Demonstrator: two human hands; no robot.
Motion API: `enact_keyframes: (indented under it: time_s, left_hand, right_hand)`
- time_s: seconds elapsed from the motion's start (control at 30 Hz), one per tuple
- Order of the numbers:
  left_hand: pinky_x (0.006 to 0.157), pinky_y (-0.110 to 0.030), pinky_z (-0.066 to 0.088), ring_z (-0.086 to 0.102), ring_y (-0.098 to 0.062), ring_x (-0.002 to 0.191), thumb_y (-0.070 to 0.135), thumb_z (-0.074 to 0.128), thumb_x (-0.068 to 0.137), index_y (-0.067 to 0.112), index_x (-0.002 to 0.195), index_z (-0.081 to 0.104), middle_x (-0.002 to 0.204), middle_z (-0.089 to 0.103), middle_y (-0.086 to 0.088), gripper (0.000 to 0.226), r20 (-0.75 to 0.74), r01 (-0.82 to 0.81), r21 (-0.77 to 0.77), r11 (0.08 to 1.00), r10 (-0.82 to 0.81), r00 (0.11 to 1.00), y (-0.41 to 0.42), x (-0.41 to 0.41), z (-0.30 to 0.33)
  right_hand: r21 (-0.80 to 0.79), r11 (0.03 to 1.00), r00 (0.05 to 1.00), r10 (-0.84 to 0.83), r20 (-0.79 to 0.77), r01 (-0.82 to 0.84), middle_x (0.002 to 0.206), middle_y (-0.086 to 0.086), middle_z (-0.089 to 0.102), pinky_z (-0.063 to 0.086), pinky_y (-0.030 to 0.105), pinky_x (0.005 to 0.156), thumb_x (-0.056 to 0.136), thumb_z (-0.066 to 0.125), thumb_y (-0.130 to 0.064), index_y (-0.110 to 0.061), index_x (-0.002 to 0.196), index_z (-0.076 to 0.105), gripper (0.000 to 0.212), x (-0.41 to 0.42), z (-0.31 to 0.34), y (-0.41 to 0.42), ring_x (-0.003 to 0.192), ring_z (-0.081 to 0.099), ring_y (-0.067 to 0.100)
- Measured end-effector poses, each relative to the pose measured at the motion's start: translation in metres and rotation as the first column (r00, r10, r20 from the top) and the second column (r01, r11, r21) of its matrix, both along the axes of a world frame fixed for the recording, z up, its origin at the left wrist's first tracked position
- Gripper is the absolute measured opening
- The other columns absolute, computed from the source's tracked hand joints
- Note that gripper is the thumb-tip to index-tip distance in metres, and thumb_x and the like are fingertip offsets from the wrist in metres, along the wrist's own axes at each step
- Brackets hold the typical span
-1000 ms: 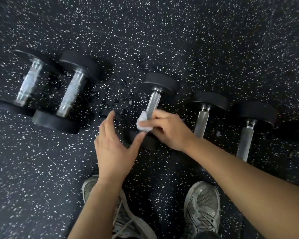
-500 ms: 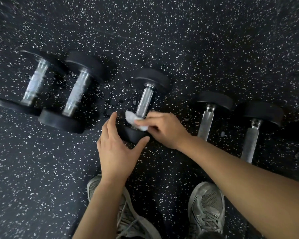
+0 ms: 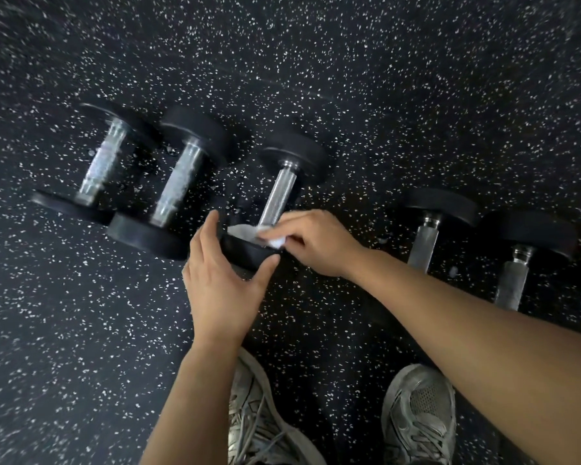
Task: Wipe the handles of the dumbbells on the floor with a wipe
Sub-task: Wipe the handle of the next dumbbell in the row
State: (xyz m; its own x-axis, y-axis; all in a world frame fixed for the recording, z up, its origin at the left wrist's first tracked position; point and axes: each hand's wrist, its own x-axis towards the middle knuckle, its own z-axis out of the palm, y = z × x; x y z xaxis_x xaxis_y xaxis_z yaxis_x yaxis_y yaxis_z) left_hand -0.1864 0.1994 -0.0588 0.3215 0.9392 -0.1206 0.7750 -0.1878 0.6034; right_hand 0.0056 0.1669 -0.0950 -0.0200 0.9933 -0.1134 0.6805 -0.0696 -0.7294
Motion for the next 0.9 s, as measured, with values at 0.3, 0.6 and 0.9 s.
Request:
enact_keyframes:
  time_s: [0.3,0.6,0.9]
  left_hand:
    - [0.111,-0.056,0.037,0.046,-0.028,0.138,0.052,0.070,0.089,0.014,0.157,0.029,0.151,0.046,-0.008,0.088,0.009,-0.041,0.054,0.998,0.041,0.999,0.011,-0.007,0.002]
    - [0.113,-0.057,0.037,0.043,-0.028,0.141,0.047,0.074,0.088,0.013,0.157,0.030,0.152,0.045,-0.010,0.088,0.000,-0.073,0.072,0.995,0.073,0.997,0.020,-0.013,-0.001]
    - [0.114,-0.048,0.032,0.042,-0.026,0.140,0.054,0.066,0.091,0.014,0.157,0.030,0.152,0.046,-0.008,0.085,0.018,-0.084,0.062,0.995,0.083,0.996,0.017,-0.012,-0.002]
  right_hand:
    - [0.156,0.927,0.911,-0.367,0.186,0.342,0.101,-0.012,0.071,0.046,0.030,0.061,0.096,0.060,-0.016,-0.038,0.123,0.073,0.038,0.012,0.003,0.047,0.074,0.063,0.012]
    - [0.155,0.981,0.992,-0.122,0.034,0.115,0.104,-0.009,0.075,0.052,0.028,0.067,0.093,0.059,-0.010,-0.031,0.126,0.072,0.042,-0.020,-0.003,0.038,0.079,0.066,0.010]
    - [0.109,0.980,0.986,-0.167,0.007,0.165,0.099,-0.009,0.074,0.054,0.034,0.068,0.091,0.062,-0.009,-0.030,0.123,0.074,0.040,-0.025,-0.010,0.033,0.080,0.067,0.013]
